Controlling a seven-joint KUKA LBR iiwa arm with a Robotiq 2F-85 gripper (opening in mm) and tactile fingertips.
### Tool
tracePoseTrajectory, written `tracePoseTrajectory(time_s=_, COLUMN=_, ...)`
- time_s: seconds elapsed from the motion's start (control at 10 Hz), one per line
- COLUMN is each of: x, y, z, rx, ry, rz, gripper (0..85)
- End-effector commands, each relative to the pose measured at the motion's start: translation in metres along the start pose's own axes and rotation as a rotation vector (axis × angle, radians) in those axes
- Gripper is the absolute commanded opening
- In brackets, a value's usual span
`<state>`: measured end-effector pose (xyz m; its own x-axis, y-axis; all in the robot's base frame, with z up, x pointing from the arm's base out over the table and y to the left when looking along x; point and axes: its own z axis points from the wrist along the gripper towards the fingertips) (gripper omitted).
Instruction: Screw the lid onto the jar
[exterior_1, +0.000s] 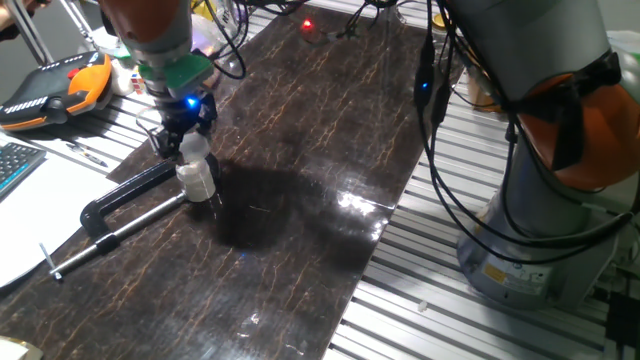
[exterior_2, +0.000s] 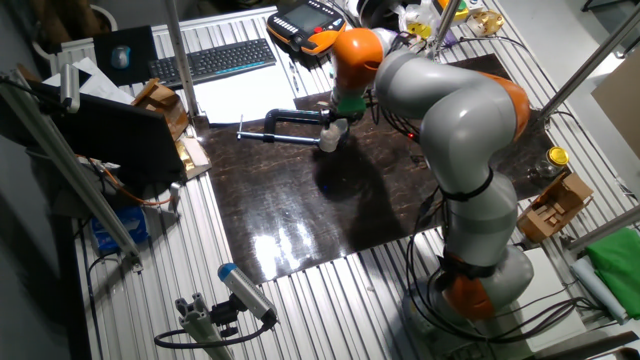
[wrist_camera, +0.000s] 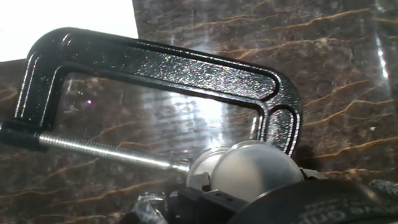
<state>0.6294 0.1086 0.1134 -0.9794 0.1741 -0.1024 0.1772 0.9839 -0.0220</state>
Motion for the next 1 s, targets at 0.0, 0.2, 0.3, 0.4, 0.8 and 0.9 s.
tracePoseTrajectory(time_s=0.0, x=0.000, y=0.001, z=0.000, rx=0.002, ry=0.001, rz=0.008, gripper=68.0)
tracePoseTrajectory(time_s=0.2, x=0.000, y=0.003, z=0.004, rx=-0.002, ry=0.014, rz=0.022, gripper=68.0)
tracePoseTrajectory(time_s=0.3, x=0.000, y=0.004, z=0.006, rx=-0.007, ry=0.019, rz=0.030, gripper=68.0)
tracePoseTrajectory(time_s=0.4, x=0.000, y=0.005, z=0.008, rx=-0.010, ry=0.021, rz=0.036, gripper=68.0)
tracePoseTrajectory(time_s=0.8, x=0.001, y=0.008, z=0.013, rx=-0.022, ry=0.024, rz=0.082, gripper=68.0)
tracePoseTrajectory(time_s=0.9, x=0.001, y=0.009, z=0.014, rx=-0.017, ry=0.021, rz=0.092, gripper=68.0)
